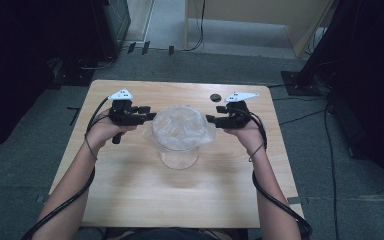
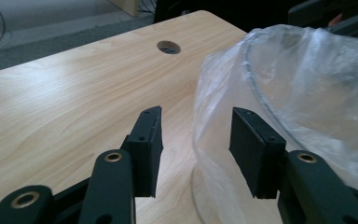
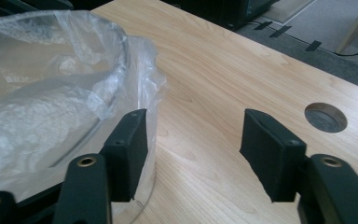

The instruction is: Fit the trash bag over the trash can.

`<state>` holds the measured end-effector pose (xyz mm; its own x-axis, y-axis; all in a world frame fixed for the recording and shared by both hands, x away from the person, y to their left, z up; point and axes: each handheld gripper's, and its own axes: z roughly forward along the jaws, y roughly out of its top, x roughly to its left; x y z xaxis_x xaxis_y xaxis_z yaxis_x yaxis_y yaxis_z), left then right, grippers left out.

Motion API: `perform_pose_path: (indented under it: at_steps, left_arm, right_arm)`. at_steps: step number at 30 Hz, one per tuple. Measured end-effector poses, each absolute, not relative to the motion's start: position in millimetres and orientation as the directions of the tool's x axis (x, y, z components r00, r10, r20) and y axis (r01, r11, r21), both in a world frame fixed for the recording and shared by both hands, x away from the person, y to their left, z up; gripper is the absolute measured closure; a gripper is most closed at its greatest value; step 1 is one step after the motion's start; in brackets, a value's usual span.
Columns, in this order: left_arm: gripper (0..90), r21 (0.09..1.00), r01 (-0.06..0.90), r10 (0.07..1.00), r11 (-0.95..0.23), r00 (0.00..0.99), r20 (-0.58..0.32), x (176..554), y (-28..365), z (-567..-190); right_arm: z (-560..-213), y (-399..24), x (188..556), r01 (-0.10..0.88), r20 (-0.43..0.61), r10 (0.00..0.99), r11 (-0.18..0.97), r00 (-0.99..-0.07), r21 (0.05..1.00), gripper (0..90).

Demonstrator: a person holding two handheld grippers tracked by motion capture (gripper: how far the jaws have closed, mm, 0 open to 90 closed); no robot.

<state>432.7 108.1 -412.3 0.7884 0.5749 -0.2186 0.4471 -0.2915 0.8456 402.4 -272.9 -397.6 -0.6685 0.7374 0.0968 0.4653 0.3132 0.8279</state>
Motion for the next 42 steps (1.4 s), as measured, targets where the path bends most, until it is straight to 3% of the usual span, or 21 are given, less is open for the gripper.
perform_pose_path:
  at_steps: [7, 18, 21, 23, 27, 42]
  left_arm:
    - [48.6, 0.852, 0.422, 0.56, -0.311, 0.806, -0.195, 424.7, 109.8, -397.3]
    - [42.1, 0.864, 0.384, 0.512, -0.324, 0.84, -0.181, 412.6, 113.7, -380.7]
    - [40.8, 0.86, 0.416, 0.471, -0.296, 0.847, -0.247, 407.0, 109.8, -376.3]
    - [38.6, 0.87, 0.388, 0.441, -0.304, 0.867, -0.233, 401.9, 106.7, -373.5]
    - [37.2, 0.861, 0.356, 0.442, -0.363, 0.879, -0.178, 396.0, 101.2, -373.8]
    - [35.6, 0.842, 0.362, 0.451, -0.399, 0.878, -0.164, 371.5, 101.7, -376.9]
  right_arm:
    - [-376.3, -262.6, 390.4, 0.4, 0.065, 0.704, 0.323, -0.708, 0.858, 38.7]
    - [-370.7, -259.6, 384.2, 0.417, 0.118, 0.696, 0.278, -0.708, 0.866, 30.8]
    - [-367.1, -252.0, 378.7, 0.394, 0.085, 0.676, 0.318, -0.732, 0.862, 29.5]
    - [-367.2, -249.0, 376.8, 0.388, 0.081, 0.661, 0.333, -0.746, 0.86, 30.1]
    - [-367.2, -245.1, 375.2, 0.38, 0.08, 0.654, 0.331, -0.753, 0.864, 30.4]
    - [-369.3, -234.1, 344.8, 0.348, 0.044, 0.586, 0.417, -0.809, 0.84, 30.4]
